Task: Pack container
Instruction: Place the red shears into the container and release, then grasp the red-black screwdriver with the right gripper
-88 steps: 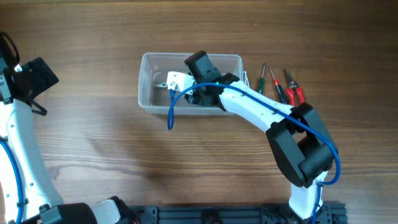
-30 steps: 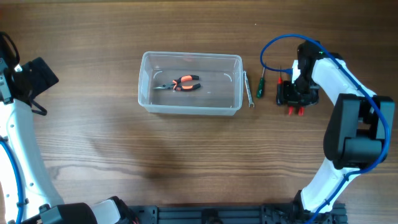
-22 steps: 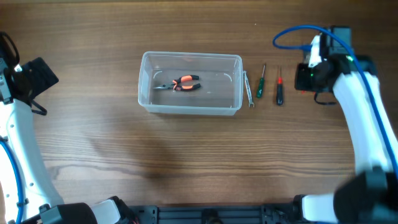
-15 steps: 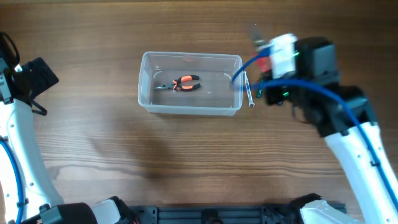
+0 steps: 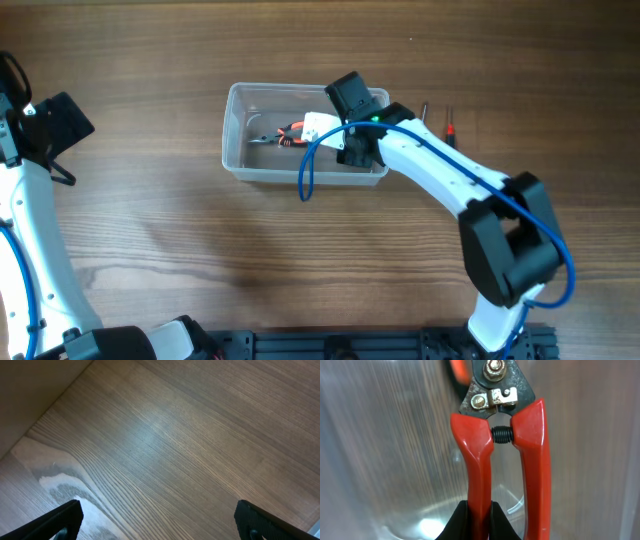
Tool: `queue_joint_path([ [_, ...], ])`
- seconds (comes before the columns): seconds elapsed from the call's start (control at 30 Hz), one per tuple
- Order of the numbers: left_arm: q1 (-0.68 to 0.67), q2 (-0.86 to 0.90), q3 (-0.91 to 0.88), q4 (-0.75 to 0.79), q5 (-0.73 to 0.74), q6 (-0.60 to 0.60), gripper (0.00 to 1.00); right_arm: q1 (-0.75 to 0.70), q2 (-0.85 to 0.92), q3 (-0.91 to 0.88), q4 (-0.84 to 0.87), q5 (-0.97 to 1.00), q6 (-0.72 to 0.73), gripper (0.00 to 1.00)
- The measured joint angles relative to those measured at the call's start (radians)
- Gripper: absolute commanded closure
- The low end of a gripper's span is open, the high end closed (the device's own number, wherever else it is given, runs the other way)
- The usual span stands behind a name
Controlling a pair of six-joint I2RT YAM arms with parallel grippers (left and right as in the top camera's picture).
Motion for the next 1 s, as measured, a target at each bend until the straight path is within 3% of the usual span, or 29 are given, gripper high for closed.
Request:
queue_joint_path([
  [0.1,0.0,0.0,0.0,0.0,0.0,0.0,0.0,-0.017,0.031,0.0,0.027,0.034,-0.046,0.94],
  [0.13,0.0,0.0,0.0,0.0,0.0,0.0,0.0,-0.022,0.031,0.0,0.037,0.041,-0.038,0.7],
  [0.17,0.0,0.0,0.0,0.0,0.0,0.0,0.0,-0.031,0.031,0.0,0.056,0.05,-0.002,0.53],
  [0.2,0.0,0.0,0.0,0.0,0.0,0.0,0.0,-0.035,0.031,0.0,0.065,0.053,0.031,0.43],
  [0.23,0.0,0.0,0.0,0.0,0.0,0.0,0.0,-0.035,0.026,0.0,0.072,0.055,0.085,0.25],
  [0.3,0.0,0.0,0.0,0.0,0.0,0.0,0.0,-0.035,-0.029,0.0,0.072,0.056,0.218,0.12],
  [0.37,0.0,0.0,0.0,-0.001,0.0,0.0,0.0,-0.035,-0.156,0.0,0.071,0.047,0.33,0.15],
  [0.43,0.0,0.0,0.0,0.0,0.0,0.0,0.0,-0.037,-0.433,0.003,0.05,0.042,0.512,0.19],
  [0.47,0.0,0.0,0.0,0.002,0.0,0.0,0.0,-0.048,-0.557,0.008,-0.008,0.046,0.628,0.2],
  [0.6,0.0,0.0,0.0,-0.001,0.0,0.0,0.0,-0.214,-0.746,0.023,-0.263,0.074,0.879,0.29],
  [0.73,0.0,0.0,0.0,-0.001,0.0,0.0,0.0,-0.383,-0.653,-0.007,-0.354,0.049,1.031,0.35],
  [1.0,0.0,0.0,0.0,0.0,0.0,0.0,0.0,-0.555,-0.045,-0.03,-0.263,-0.085,1.073,0.39],
])
